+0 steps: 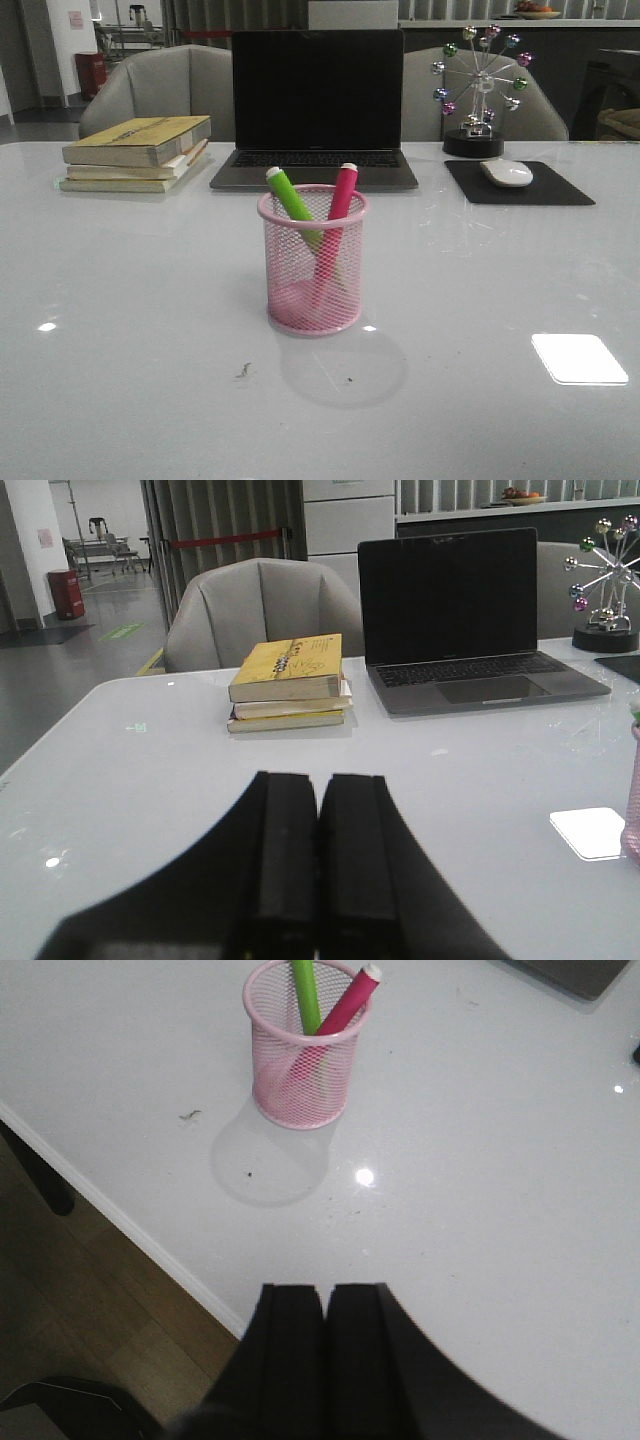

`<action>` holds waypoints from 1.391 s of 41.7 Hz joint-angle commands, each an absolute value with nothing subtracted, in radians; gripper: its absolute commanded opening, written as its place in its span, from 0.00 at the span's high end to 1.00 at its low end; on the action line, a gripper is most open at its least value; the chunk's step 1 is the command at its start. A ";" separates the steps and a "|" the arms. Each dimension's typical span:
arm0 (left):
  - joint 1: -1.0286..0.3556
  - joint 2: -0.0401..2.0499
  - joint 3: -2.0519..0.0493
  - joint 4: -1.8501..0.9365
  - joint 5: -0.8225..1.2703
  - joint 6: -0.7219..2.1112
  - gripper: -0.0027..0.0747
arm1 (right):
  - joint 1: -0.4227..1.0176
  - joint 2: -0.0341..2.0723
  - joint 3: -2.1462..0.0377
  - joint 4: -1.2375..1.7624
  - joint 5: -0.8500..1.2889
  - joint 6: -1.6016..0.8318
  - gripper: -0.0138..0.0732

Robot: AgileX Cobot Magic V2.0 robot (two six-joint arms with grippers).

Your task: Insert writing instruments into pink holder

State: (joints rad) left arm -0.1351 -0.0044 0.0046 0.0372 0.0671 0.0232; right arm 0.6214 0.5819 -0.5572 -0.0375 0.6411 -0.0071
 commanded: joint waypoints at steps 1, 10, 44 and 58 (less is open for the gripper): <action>-0.136 -0.025 0.009 0.029 -0.030 0.025 0.84 | 0.618 0.580 -0.585 -0.050 0.575 -0.015 0.78; -0.136 -0.025 0.009 0.029 -0.030 0.025 0.84 | 0.618 0.580 -0.585 -0.050 0.575 -0.015 0.78; -0.136 -0.023 0.009 0.029 -0.030 0.025 0.84 | 0.353 0.306 -0.364 0.051 0.344 -0.014 0.78; -0.136 -0.023 0.009 0.029 -0.030 0.025 0.84 | 0.085 -0.009 0.016 0.091 -0.020 -0.013 0.78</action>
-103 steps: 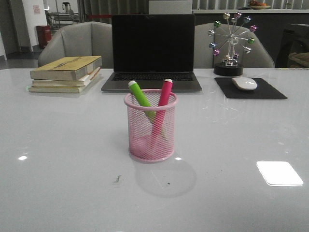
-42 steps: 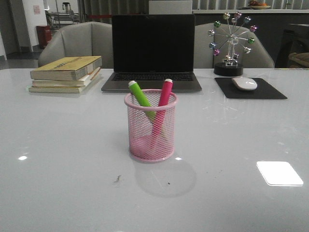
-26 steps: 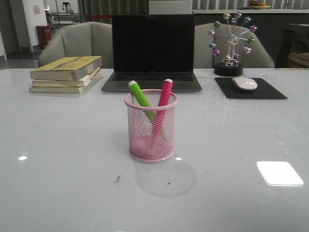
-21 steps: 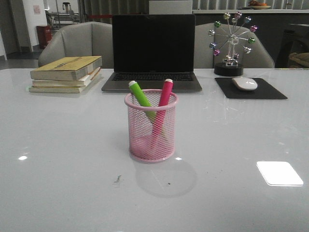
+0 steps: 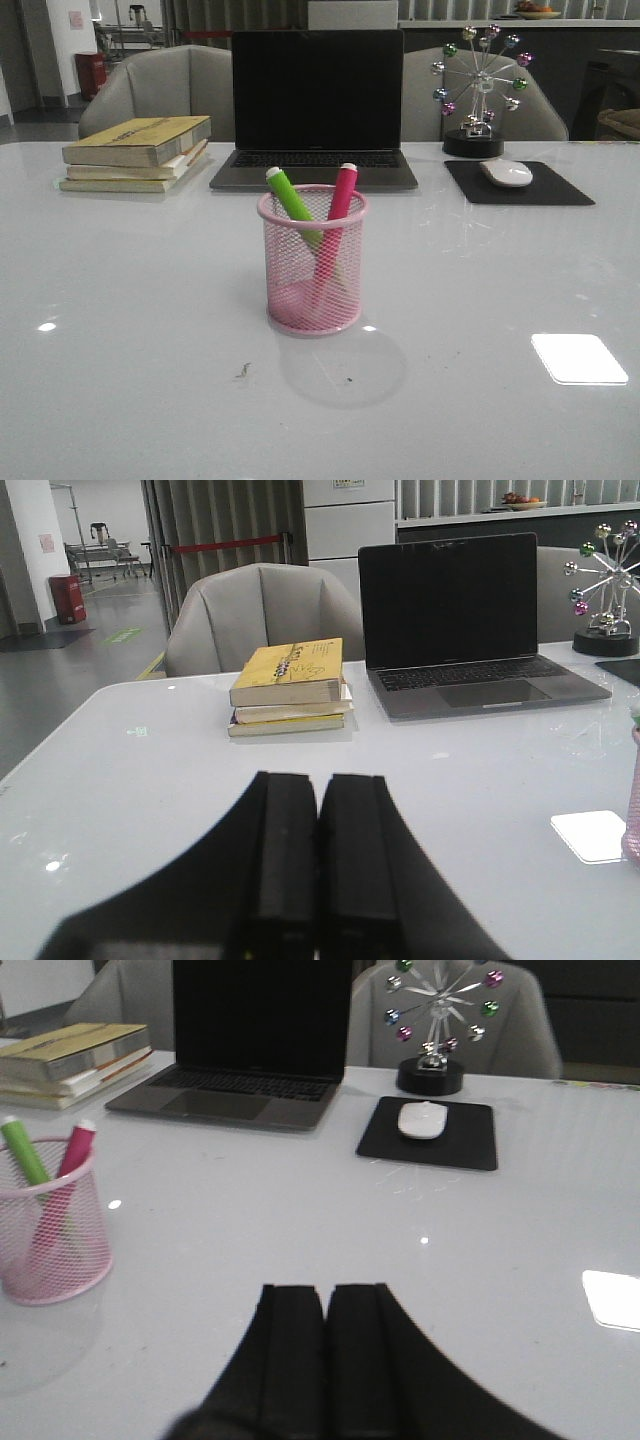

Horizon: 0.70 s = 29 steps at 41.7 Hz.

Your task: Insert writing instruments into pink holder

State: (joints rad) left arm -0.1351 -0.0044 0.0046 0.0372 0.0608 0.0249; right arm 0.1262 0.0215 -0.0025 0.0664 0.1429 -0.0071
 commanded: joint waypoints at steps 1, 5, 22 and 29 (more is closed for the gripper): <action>-0.136 -0.023 0.009 0.029 -0.030 0.025 0.84 | 0.070 -0.026 0.026 0.097 -0.020 -0.013 0.78; -0.136 -0.023 0.009 0.029 -0.030 0.025 0.84 | 0.029 -0.030 0.023 0.097 -0.010 -0.013 0.78; -0.136 -0.023 0.009 0.029 -0.030 0.025 0.84 | 0.022 -0.031 0.023 0.081 -0.054 -0.013 0.78; -0.136 -0.023 0.009 0.029 -0.030 0.025 0.84 | 0.022 -0.031 0.023 0.081 -0.061 -0.013 0.78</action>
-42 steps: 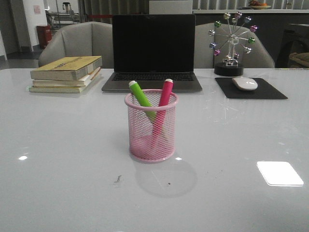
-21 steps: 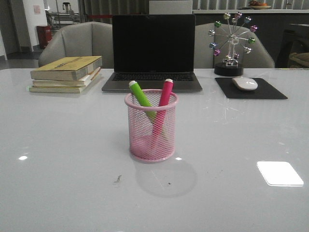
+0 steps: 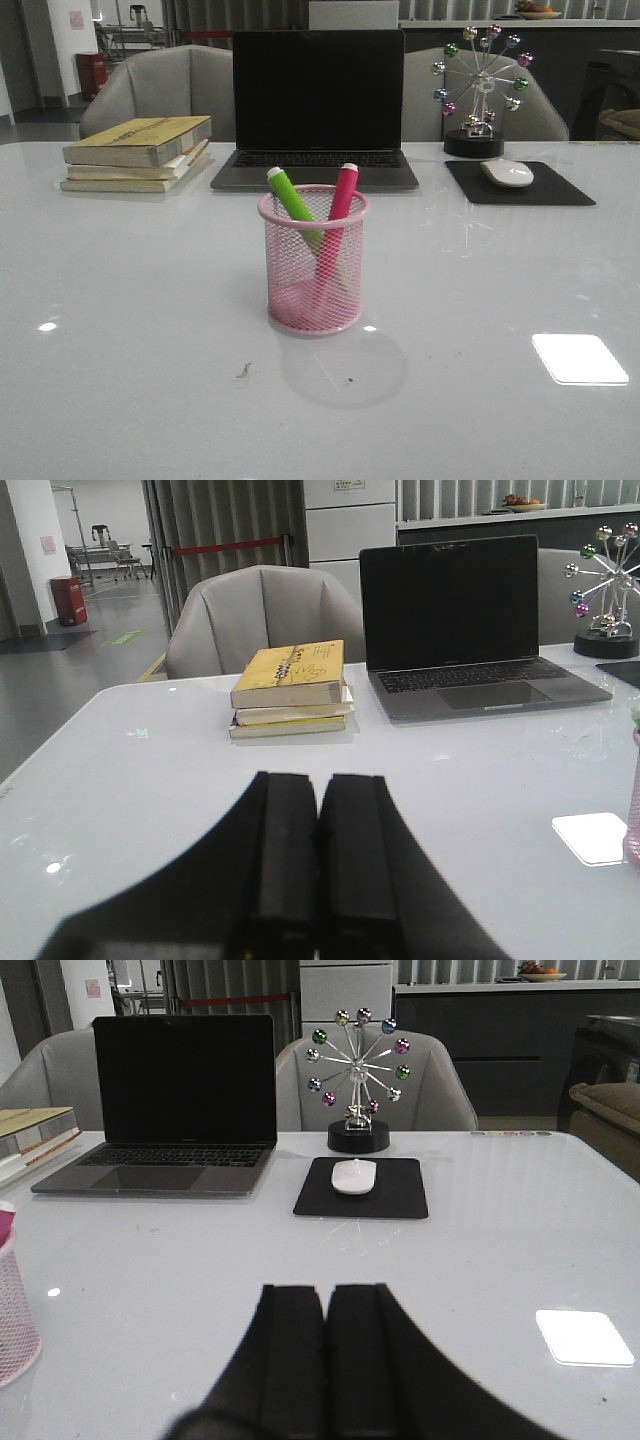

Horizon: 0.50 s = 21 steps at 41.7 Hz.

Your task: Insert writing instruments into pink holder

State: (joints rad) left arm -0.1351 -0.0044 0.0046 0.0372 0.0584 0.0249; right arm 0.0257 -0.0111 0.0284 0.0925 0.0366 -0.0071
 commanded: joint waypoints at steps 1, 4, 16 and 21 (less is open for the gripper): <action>-0.136 -0.023 0.009 0.029 -0.030 0.025 0.84 | 0.022 -0.031 0.023 0.081 -0.061 -0.013 0.78; -0.136 -0.023 0.009 0.029 -0.030 0.025 0.84 | 0.019 -0.031 0.023 0.081 -0.061 -0.013 0.78; -0.136 -0.023 0.009 0.029 -0.030 0.025 0.84 | 0.008 -0.031 0.023 0.081 -0.061 -0.013 0.78; -0.136 -0.023 0.009 0.029 -0.030 0.025 0.84 | 0.008 -0.031 0.023 0.081 -0.061 -0.013 0.78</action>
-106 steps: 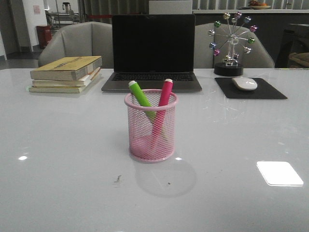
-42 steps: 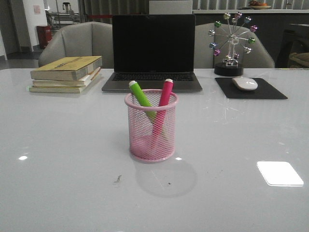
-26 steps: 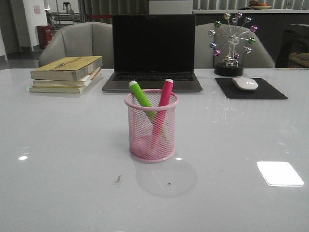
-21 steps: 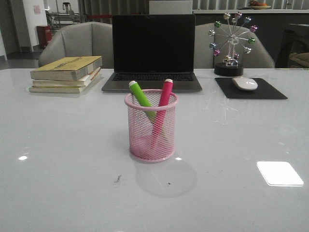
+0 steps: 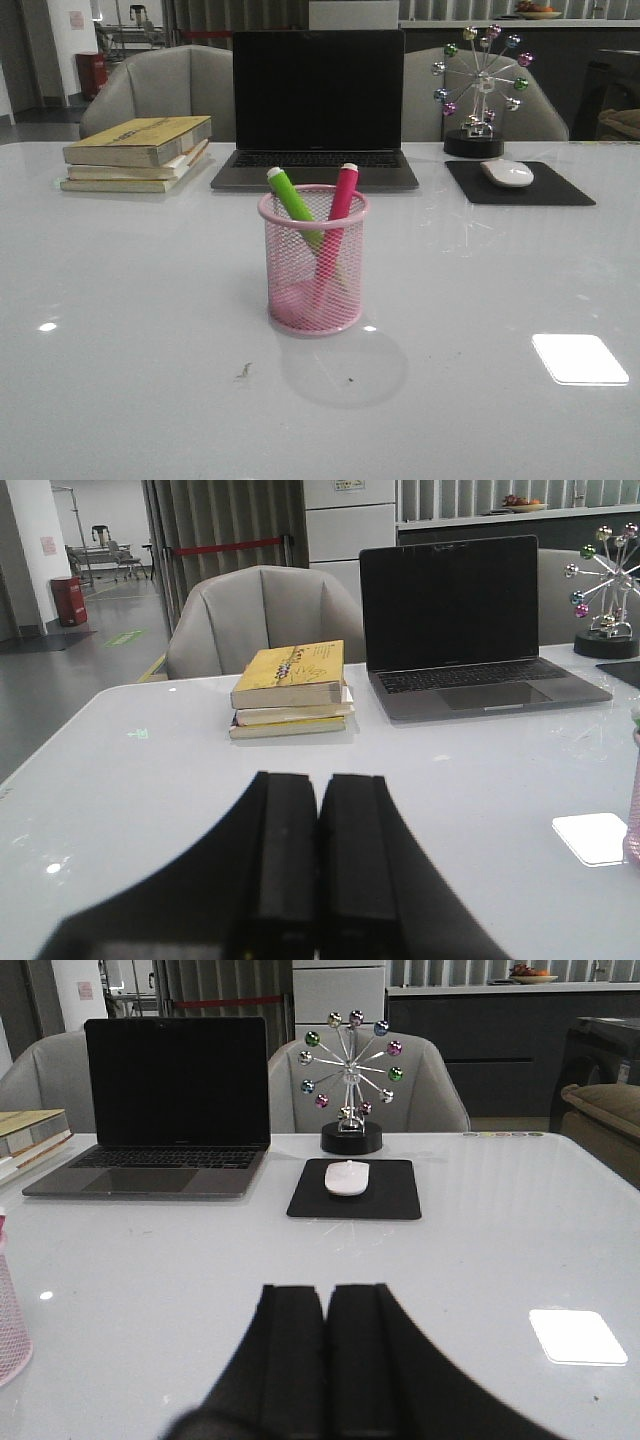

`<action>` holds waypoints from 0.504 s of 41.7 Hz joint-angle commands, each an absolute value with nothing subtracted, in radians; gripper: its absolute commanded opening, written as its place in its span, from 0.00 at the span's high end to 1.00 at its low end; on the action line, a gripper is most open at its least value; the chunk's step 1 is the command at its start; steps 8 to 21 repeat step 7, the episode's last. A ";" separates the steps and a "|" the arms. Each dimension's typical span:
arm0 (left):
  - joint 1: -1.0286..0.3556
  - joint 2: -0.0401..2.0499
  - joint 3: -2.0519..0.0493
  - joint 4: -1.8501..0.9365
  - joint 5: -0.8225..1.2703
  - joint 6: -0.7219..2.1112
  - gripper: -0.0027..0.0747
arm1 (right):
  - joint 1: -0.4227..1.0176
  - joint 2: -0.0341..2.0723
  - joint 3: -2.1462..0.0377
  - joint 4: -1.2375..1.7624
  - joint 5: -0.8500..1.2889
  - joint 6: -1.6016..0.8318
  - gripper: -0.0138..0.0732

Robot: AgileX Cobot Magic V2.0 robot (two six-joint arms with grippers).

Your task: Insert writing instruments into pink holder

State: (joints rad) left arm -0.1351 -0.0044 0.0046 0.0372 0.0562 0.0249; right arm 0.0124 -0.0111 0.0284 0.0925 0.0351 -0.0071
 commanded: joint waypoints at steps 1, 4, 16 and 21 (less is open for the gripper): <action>-0.136 -0.023 0.009 0.029 -0.030 0.025 0.84 | 0.008 -0.031 0.023 0.081 -0.061 -0.013 0.78; -0.136 -0.023 0.009 0.029 -0.030 0.025 0.84 | 0.008 -0.031 0.023 0.081 -0.061 -0.013 0.78; -0.136 -0.023 0.009 0.029 -0.030 0.025 0.84 | 0.008 -0.031 0.023 0.081 -0.061 -0.013 0.78; -0.136 -0.023 0.009 0.029 -0.030 0.025 0.84 | 0.008 -0.031 0.023 0.081 -0.061 -0.013 0.78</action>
